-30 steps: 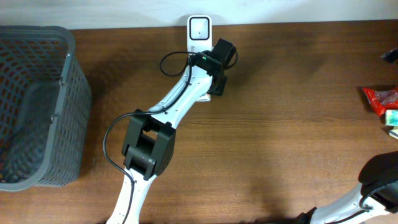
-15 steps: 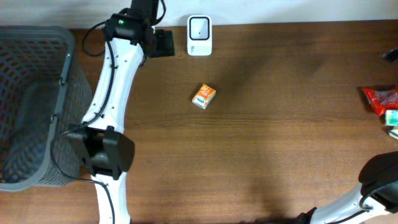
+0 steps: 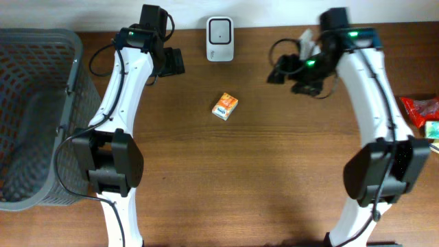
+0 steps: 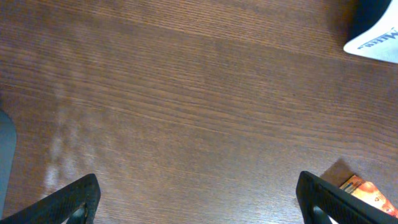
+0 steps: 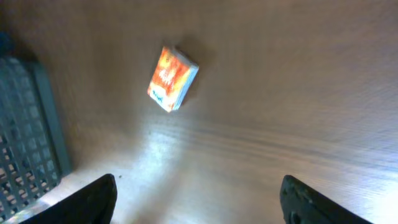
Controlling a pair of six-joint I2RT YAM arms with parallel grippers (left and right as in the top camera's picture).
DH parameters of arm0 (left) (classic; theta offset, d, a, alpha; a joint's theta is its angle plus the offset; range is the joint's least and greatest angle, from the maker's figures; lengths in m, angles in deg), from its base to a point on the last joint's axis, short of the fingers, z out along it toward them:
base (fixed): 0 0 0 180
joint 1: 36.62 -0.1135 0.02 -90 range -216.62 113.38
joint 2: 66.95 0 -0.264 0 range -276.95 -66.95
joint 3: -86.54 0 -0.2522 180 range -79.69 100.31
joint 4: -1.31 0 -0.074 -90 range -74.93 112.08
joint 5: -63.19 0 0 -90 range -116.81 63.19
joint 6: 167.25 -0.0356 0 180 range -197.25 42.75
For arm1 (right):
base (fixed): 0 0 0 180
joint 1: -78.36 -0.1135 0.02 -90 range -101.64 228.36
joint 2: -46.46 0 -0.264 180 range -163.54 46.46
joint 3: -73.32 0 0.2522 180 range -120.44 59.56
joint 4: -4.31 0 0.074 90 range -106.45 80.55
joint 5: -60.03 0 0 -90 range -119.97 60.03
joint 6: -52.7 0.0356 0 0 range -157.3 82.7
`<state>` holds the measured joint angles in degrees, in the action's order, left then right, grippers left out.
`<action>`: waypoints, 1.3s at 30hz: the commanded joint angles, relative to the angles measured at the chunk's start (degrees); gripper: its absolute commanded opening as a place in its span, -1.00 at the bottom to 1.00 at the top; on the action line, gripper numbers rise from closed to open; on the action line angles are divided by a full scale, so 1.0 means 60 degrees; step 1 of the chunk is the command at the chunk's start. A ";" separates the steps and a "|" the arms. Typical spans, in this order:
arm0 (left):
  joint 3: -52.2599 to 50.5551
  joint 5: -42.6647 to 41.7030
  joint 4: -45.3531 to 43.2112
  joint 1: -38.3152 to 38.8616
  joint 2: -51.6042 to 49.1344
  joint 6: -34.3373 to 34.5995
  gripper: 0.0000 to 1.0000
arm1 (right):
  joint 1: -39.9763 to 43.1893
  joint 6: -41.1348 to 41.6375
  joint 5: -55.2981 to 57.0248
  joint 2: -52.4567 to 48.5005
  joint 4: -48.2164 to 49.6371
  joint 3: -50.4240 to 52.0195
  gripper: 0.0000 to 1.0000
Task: Scan the item barcode
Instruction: 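Move the right gripper to the orange box and grasp it, then raise the orange box with the right gripper to the scanner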
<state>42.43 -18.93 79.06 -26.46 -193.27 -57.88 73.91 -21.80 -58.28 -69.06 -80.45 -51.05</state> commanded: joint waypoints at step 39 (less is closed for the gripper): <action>-0.0036 -0.0029 0.0011 0.0011 -0.0051 0.0124 0.98 | 0.0546 0.0980 -1.0105 -0.1865 1.2222 0.4444 -0.92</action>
<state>42.41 -18.93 79.08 -26.46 -193.27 -57.70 77.01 -14.63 -115.72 -79.92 -7.49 -24.10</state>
